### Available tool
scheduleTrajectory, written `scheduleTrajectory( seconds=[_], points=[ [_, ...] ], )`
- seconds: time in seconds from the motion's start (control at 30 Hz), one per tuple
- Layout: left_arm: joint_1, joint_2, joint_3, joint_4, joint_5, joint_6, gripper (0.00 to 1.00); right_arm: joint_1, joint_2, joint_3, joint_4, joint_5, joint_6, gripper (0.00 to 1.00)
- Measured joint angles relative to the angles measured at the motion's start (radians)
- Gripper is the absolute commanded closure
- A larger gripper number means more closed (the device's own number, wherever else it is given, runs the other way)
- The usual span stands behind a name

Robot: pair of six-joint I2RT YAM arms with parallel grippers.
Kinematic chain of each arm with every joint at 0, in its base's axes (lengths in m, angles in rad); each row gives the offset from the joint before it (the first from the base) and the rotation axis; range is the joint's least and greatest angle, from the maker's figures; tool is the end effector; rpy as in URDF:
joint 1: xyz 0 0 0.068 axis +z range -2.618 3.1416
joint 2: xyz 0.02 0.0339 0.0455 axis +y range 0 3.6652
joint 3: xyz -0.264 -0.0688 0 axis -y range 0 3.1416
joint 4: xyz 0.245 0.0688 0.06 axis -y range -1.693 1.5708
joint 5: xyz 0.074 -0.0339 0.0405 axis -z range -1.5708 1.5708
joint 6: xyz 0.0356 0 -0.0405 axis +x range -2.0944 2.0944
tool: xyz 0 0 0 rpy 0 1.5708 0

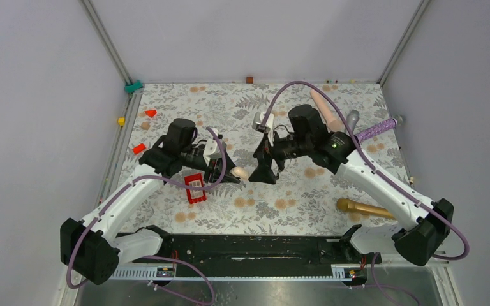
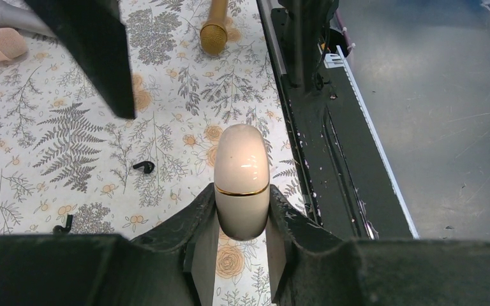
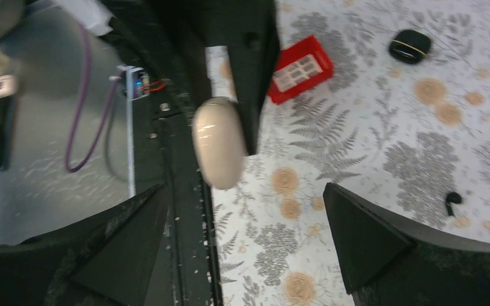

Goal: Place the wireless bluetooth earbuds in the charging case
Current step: Close the charging case with the earbuds inside, then pass from the left arm to the right

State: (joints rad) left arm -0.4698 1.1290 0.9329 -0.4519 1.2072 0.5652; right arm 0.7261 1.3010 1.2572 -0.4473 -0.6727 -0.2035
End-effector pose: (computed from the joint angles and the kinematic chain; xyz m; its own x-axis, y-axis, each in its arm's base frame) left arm 0.1884 -0.1330 0.3110 -0.0124 0.2199 -0.9754 0.9853 -0.1634 -0.0494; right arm 0.1998 0.2070 0.3691 -0.1574 -0.3511 -0.9230 -0.9823 0.1522 0.1096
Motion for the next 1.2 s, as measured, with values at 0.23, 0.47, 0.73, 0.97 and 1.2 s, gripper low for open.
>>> scheduleTrajectory(
  seconds=[0.23, 0.47, 0.73, 0.97, 1.2],
  points=[
    [0.000, 0.000, -0.011, 0.014, -0.006, -0.016, 1.00, 0.000, -0.093, 0.000, -0.013, -0.108, -0.028, 0.01],
    [-0.001, 0.001, -0.011, 0.020, -0.006, -0.021, 1.00, 0.000, -0.065, -0.022, 0.017, -0.106, -0.026, 0.01],
    [-0.001, 0.001, -0.011, 0.021, -0.006, -0.024, 1.00, 0.000, -0.005, -0.069, 0.043, -0.096, -0.020, 0.02],
    [-0.003, 0.013, -0.011, 0.027, -0.005, -0.030, 1.00, 0.041, -0.001, -0.077, 0.066, -0.065, -0.050, 0.16],
    [-0.003, 0.018, -0.023, 0.063, -0.006, -0.065, 1.00, 0.110, 0.027, -0.078, 0.064, -0.004, -0.106, 0.36]
  ],
)
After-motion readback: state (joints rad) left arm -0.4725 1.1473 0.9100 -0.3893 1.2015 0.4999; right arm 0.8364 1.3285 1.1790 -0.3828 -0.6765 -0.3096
